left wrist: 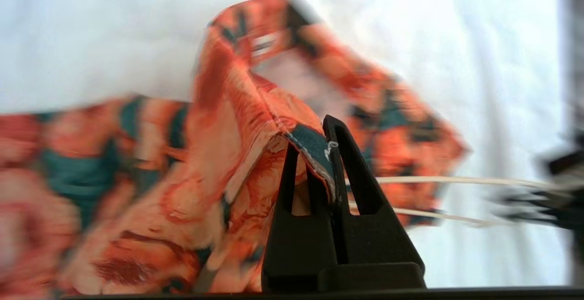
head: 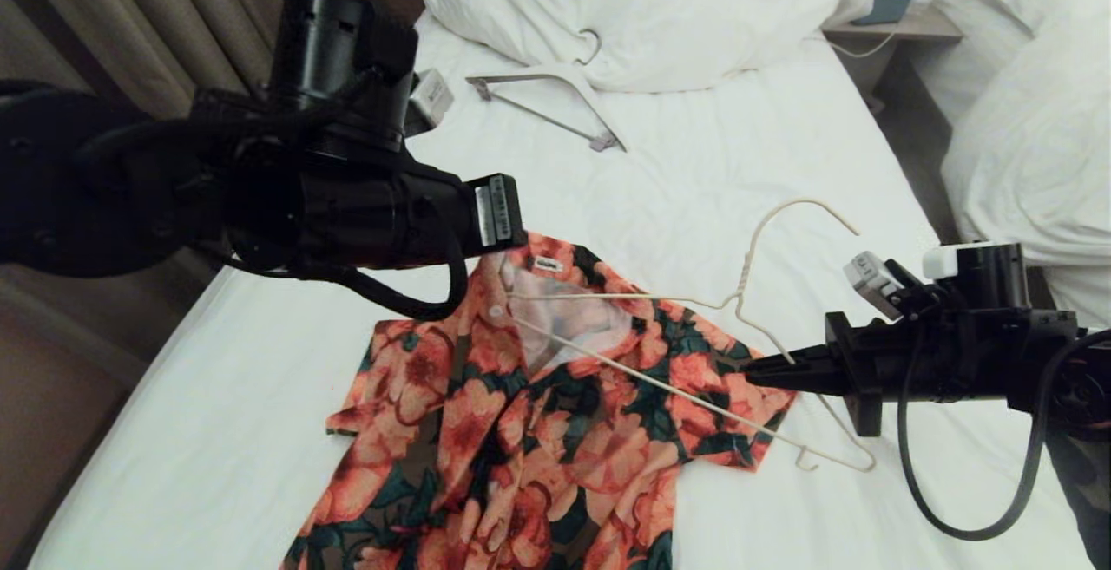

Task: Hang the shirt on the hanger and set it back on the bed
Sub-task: Hook one side of the shirt onto the hanger

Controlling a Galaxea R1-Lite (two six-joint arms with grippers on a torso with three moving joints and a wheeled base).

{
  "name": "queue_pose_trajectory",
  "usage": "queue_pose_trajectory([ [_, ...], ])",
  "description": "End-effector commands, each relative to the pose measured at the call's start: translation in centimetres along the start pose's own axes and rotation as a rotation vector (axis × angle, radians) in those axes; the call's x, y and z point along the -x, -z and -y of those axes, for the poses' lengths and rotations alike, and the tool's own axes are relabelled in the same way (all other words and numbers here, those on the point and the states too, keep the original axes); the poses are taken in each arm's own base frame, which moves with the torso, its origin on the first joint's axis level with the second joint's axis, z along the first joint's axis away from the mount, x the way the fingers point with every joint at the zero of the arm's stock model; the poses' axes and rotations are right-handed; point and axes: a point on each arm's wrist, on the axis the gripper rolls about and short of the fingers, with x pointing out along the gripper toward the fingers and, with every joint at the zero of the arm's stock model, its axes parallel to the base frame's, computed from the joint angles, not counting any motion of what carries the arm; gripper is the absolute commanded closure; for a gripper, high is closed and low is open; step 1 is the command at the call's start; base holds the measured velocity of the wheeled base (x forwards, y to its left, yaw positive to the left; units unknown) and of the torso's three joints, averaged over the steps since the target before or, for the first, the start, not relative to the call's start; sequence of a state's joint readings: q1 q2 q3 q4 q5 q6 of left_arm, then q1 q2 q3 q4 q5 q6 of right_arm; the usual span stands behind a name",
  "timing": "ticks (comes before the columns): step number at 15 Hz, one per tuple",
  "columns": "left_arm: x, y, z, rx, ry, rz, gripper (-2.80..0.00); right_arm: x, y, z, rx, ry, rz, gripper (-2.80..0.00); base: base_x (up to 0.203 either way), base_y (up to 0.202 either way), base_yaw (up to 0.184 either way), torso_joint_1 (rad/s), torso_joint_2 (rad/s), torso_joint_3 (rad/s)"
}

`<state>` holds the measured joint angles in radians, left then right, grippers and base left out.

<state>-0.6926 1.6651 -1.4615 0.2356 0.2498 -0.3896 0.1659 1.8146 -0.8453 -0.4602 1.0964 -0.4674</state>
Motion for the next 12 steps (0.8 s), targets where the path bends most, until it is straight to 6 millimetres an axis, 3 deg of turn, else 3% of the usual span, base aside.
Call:
queue_pose_trajectory([
  [1,0.3,-0.1,2.7,-0.029,0.045,-0.013,0.0,-0.5,0.0,0.3,0.007,-0.012,0.004,0.0,0.0,0.0,0.0,0.0,0.0,0.0],
  [7,-0.6,1.7,6.4,-0.059,0.079,-0.044,0.0,-1.7,1.1,1.3,-0.019,-0.03,-0.01,0.0,0.0,0.0,0.0,0.0,0.0,0.0],
  [12,-1.3,3.9,11.1,-0.055,0.137,-0.067,0.0,-0.3,1.1,1.7,-0.026,0.014,-0.007,0.0,0.0,0.0,0.0,0.0,0.0,0.0],
])
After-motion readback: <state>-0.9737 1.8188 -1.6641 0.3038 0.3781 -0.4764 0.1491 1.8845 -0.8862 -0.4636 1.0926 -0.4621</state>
